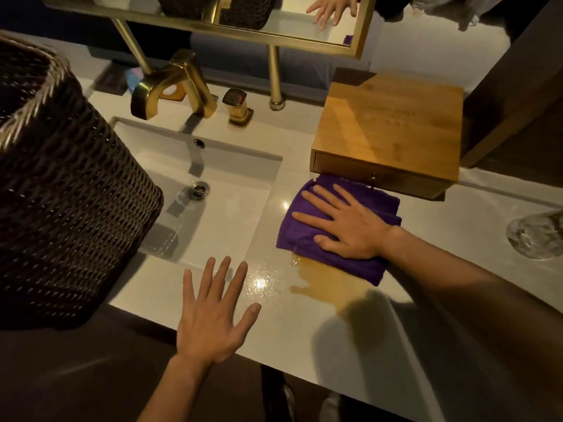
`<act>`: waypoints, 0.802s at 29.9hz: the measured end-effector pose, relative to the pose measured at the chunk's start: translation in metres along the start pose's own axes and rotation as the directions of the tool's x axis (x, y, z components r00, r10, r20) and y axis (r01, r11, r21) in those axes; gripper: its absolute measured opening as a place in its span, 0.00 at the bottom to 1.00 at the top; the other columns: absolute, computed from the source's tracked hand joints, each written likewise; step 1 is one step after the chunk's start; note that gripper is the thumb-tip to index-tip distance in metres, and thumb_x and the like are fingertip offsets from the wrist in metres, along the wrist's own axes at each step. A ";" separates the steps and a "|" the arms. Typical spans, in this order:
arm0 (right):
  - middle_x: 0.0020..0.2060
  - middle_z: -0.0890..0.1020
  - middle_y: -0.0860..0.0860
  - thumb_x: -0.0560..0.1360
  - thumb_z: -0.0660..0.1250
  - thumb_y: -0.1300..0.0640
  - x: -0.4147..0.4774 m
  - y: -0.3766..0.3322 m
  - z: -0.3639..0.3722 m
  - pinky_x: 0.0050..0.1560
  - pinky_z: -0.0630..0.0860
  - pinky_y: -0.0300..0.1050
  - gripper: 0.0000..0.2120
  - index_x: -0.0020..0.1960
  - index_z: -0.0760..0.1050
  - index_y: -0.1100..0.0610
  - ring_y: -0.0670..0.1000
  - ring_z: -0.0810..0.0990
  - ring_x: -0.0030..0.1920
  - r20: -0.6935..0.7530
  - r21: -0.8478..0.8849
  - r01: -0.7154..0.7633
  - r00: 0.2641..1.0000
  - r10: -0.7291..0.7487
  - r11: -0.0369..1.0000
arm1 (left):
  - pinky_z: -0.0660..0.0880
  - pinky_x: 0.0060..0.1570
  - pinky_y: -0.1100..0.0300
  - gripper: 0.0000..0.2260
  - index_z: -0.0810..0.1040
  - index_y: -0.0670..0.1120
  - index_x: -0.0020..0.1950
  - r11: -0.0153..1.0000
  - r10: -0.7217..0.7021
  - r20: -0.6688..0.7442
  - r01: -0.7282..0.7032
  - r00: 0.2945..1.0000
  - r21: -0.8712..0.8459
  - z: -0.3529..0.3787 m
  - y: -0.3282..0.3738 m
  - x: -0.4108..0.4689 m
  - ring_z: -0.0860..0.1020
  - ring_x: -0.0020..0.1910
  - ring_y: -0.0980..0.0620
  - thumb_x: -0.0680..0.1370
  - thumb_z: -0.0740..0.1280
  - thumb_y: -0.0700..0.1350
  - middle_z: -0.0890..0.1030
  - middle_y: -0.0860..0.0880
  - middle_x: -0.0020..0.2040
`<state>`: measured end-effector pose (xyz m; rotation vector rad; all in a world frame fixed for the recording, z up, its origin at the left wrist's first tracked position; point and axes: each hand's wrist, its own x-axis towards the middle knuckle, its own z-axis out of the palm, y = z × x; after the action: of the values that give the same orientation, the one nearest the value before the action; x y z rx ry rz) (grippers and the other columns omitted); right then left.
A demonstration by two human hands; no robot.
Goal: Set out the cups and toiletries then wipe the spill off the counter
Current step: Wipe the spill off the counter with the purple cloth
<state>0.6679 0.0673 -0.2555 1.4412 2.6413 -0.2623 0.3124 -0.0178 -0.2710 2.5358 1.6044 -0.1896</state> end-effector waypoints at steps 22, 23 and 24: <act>0.83 0.41 0.49 0.82 0.41 0.33 -0.104 0.003 0.023 0.78 0.38 0.59 0.29 0.81 0.43 0.37 0.53 0.38 0.81 0.024 0.098 -0.118 0.993 0.116 0.988 | 0.44 0.79 0.34 0.34 0.49 0.57 0.84 0.999 -0.002 -0.031 0.001 1.000 -0.037 0.000 -0.001 -0.001 0.46 0.84 0.47 0.81 0.48 0.70 0.57 0.49 0.84; 0.83 0.42 0.50 0.81 0.40 0.32 -0.122 0.000 0.027 0.79 0.38 0.58 0.29 0.81 0.42 0.36 0.53 0.37 0.81 0.033 0.114 -0.208 0.978 0.205 0.972 | 0.44 0.79 0.34 0.34 0.49 0.58 0.84 0.999 -0.005 -0.027 0.004 1.000 -0.043 -0.001 0.000 -0.001 0.46 0.84 0.47 0.81 0.47 0.70 0.57 0.49 0.84; 0.83 0.42 0.50 0.80 0.39 0.31 -0.138 -0.004 0.032 0.79 0.38 0.58 0.30 0.80 0.39 0.36 0.53 0.37 0.81 0.049 0.114 -0.305 0.952 0.301 0.946 | 0.44 0.79 0.34 0.34 0.49 0.58 0.84 0.999 -0.004 -0.024 0.003 1.000 -0.049 -0.001 0.000 -0.001 0.46 0.84 0.47 0.81 0.47 0.70 0.57 0.49 0.84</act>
<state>0.7399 -0.0544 -0.2602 1.8372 2.3689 -0.4119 0.3119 -0.0185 -0.2694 2.5081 1.6024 -0.1185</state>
